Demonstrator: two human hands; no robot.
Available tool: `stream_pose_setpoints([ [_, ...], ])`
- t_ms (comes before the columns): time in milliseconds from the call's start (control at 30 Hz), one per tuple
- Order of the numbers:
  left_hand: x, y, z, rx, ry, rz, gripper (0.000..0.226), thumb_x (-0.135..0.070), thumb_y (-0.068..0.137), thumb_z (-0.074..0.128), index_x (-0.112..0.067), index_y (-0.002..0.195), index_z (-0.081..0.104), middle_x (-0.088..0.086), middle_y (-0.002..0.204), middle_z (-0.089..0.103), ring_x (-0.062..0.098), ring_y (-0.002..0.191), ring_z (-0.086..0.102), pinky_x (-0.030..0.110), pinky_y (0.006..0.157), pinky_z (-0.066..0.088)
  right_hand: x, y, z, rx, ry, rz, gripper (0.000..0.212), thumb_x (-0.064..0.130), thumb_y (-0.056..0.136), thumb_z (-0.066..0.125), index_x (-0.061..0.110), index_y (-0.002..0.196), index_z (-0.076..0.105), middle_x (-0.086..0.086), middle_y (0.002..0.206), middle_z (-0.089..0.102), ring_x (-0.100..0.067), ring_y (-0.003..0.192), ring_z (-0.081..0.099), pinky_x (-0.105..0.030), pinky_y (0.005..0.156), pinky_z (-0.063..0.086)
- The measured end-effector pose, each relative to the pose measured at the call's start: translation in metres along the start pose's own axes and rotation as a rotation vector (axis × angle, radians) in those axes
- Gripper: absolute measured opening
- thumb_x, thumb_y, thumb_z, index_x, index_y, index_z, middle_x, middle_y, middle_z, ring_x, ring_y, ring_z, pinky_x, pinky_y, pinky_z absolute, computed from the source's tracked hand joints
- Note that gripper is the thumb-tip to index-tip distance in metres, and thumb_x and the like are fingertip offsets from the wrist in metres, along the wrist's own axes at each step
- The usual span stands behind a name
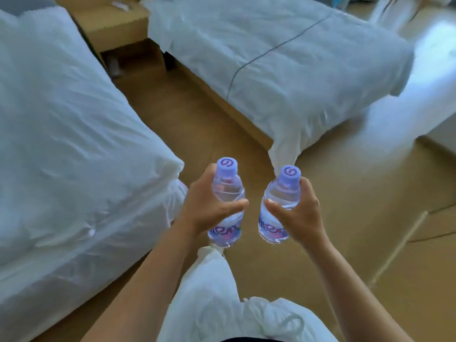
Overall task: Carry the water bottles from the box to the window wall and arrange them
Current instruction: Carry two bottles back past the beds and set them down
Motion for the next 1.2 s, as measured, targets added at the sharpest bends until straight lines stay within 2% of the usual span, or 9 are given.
stream_pose_setpoints([
  [100, -0.017, 0.052, 0.029, 0.112, 0.014, 0.085, 0.060, -0.044, 0.057, 0.079, -0.023, 0.105, 0.050, -0.019, 0.087, 0.062, 0.004, 0.079, 0.063, 0.009, 0.069, 0.048, -0.015, 0.028, -0.027, -0.133, -0.024, 0.049, 0.045, 0.008, 0.067, 0.081, 0.013, 0.102, 0.053, -0.002, 0.090, 0.060, 0.000, 0.075, 0.057, 0.000, 0.066, 0.036],
  [167, -0.030, 0.089, 0.048, 0.188, 0.032, 0.154, 0.063, -0.038, 0.059, 0.084, -0.028, 0.108, 0.045, -0.021, 0.087, 0.059, 0.003, 0.078, 0.063, 0.007, 0.069, 0.048, -0.024, 0.050, -0.041, -0.208, -0.035, 0.090, 0.046, 0.009, 0.067, 0.081, 0.011, 0.103, 0.054, 0.000, 0.089, 0.060, -0.003, 0.074, 0.058, -0.002, 0.066, 0.039],
  [300, -0.054, 0.165, 0.081, 0.340, 0.062, 0.247, 0.059, -0.034, 0.062, 0.084, -0.032, 0.107, 0.046, -0.020, 0.087, 0.062, 0.003, 0.080, 0.064, 0.024, 0.074, 0.055, -0.032, 0.095, -0.064, -0.350, -0.045, 0.161, 0.053, 0.016, 0.066, 0.083, 0.013, 0.109, 0.052, 0.005, 0.091, 0.060, -0.005, 0.076, 0.059, -0.005, 0.066, 0.040],
  [433, -0.064, 0.226, 0.114, 0.480, 0.036, 0.254, 0.055, -0.032, 0.059, 0.086, -0.029, 0.105, 0.055, -0.012, 0.089, 0.068, 0.005, 0.082, 0.066, 0.033, 0.079, 0.056, -0.041, 0.123, -0.085, -0.502, -0.049, 0.239, 0.053, 0.019, 0.066, 0.083, 0.021, 0.106, 0.049, -0.002, 0.098, 0.061, -0.018, 0.085, 0.059, -0.014, 0.070, 0.038],
  [533, -0.070, 0.256, 0.143, 0.577, 0.050, 0.288, 0.057, -0.032, 0.060, 0.087, -0.023, 0.107, 0.057, -0.009, 0.091, 0.068, 0.008, 0.083, 0.067, 0.035, 0.080, 0.056, -0.050, 0.135, -0.099, -0.586, -0.048, 0.296, 0.052, 0.020, 0.066, 0.083, 0.020, 0.105, 0.049, -0.005, 0.099, 0.061, -0.020, 0.087, 0.060, -0.020, 0.074, 0.043],
  [700, -0.079, 0.292, 0.191, 0.675, 0.030, 0.300, 0.057, -0.032, 0.061, 0.087, -0.024, 0.107, 0.055, -0.007, 0.090, 0.068, 0.010, 0.083, 0.067, 0.035, 0.080, 0.056, -0.073, 0.154, -0.125, -0.662, -0.027, 0.396, 0.049, 0.021, 0.067, 0.082, 0.017, 0.105, 0.051, -0.006, 0.099, 0.062, -0.023, 0.088, 0.062, -0.035, 0.078, 0.052],
  [867, -0.094, 0.335, 0.249, 0.732, 0.032, 0.302, 0.054, -0.032, 0.060, 0.087, -0.023, 0.104, 0.058, -0.006, 0.092, 0.068, 0.015, 0.085, 0.066, 0.040, 0.080, 0.055, -0.107, 0.198, -0.161, -0.679, 0.013, 0.440, 0.048, 0.018, 0.068, 0.081, 0.015, 0.107, 0.051, -0.007, 0.101, 0.062, -0.023, 0.090, 0.062, -0.037, 0.080, 0.053],
  [1067, -0.137, 0.402, 0.335, 0.697, 0.071, 0.324, 0.052, -0.031, 0.057, 0.087, -0.033, 0.095, 0.053, -0.020, 0.082, 0.061, 0.005, 0.077, 0.062, 0.012, 0.067, 0.045, -0.159, 0.279, -0.234, -0.657, 0.018, 0.434, 0.048, 0.019, 0.069, 0.080, 0.014, 0.107, 0.050, -0.008, 0.100, 0.062, -0.023, 0.090, 0.063, -0.037, 0.080, 0.053],
  [1200, -0.172, 0.451, 0.398, 0.675, 0.063, 0.282, 0.050, -0.024, 0.057, 0.089, -0.025, 0.098, 0.059, -0.011, 0.086, 0.066, 0.010, 0.081, 0.064, 0.024, 0.075, 0.050, -0.185, 0.336, -0.304, -0.663, -0.018, 0.388, 0.049, 0.019, 0.070, 0.080, 0.013, 0.109, 0.051, -0.008, 0.102, 0.061, -0.024, 0.092, 0.061, -0.037, 0.082, 0.052],
])
Point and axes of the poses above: each hand's wrist, its own y-axis towards the middle knuckle, its own z-axis out of the palm, x = y × z, the point moved 10 cm from there along y, towards the middle knuckle
